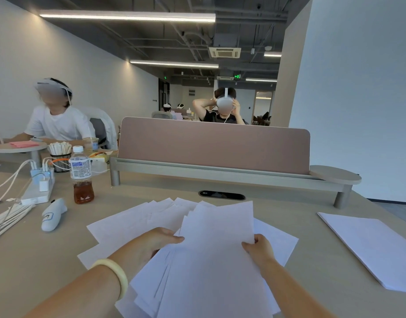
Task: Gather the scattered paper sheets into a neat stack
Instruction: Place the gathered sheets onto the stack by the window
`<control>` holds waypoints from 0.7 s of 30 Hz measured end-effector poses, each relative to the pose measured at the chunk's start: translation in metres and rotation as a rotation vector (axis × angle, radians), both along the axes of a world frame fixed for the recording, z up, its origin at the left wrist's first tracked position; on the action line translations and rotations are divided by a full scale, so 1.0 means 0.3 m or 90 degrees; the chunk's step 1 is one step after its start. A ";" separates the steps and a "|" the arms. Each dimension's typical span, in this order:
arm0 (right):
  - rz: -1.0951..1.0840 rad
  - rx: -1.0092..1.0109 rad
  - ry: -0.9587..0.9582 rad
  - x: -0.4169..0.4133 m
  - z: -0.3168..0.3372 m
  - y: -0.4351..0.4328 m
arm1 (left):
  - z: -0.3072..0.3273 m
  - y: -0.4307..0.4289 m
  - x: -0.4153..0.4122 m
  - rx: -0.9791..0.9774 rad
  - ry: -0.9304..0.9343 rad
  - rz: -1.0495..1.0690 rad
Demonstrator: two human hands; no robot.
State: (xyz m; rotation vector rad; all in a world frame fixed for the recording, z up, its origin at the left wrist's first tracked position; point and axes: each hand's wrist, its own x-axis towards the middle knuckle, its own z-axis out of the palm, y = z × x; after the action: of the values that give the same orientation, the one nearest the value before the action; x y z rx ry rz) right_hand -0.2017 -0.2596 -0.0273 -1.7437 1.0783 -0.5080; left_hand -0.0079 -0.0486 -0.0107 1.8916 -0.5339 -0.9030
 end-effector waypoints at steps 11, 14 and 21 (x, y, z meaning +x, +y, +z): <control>0.001 0.012 -0.081 -0.025 0.010 0.004 | 0.065 -0.058 -0.061 -0.042 -0.189 0.000; -0.050 0.032 -0.103 -0.045 0.044 -0.015 | 0.115 -0.045 -0.057 -0.140 -0.199 0.028; 0.157 0.132 -0.226 -0.041 0.191 -0.029 | 0.205 -0.040 -0.059 -0.294 -0.189 0.077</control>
State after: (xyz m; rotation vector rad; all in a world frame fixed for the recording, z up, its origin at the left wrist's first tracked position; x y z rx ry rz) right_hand -0.2141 -0.2683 0.0300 -1.5069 0.6331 -0.5075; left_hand -0.0257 -0.0607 0.0507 1.6149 -0.7274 -0.3761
